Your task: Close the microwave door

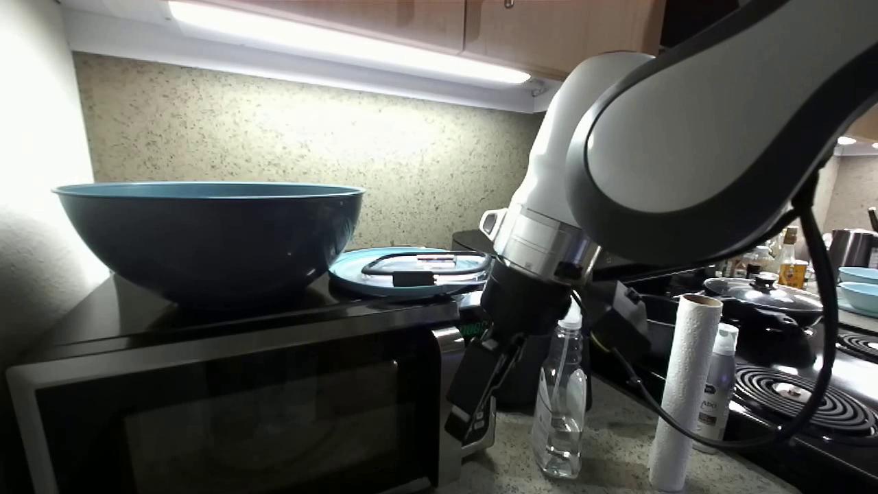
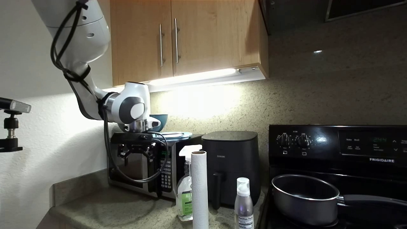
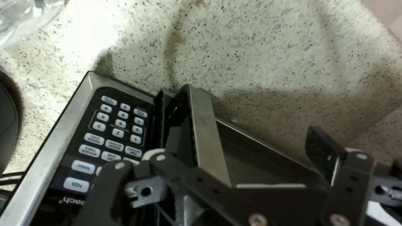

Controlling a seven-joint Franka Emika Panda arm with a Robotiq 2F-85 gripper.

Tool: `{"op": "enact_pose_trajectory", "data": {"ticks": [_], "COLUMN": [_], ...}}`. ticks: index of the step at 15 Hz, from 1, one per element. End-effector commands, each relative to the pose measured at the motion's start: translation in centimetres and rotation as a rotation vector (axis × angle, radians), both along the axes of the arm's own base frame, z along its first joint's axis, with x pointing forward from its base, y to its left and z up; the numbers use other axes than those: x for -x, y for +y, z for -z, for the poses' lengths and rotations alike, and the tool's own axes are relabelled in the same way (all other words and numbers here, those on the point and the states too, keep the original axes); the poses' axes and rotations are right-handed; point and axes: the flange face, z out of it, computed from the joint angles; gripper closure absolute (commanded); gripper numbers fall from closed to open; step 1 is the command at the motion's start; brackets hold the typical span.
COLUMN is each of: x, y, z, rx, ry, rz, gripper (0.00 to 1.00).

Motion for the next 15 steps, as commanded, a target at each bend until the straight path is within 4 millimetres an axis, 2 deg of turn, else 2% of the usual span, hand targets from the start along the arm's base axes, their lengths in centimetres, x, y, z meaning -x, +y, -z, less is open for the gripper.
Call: {"op": "enact_pose_trajectory", "data": {"ticks": [1, 4, 9, 15], "x": [0.0, -0.9, -2.9, -4.2], "y": [0.1, 0.4, 1.7, -0.3], "z": [-0.1, -0.1, -1.3, -2.0], "rx": [0.0, -0.015, -0.116, -0.219], "ry": [-0.001, -0.049, -0.136, -0.141], "rz": [0.001, -0.038, -0.089, -0.044], "gripper": [0.0, 0.0, 0.0, 0.0]}}
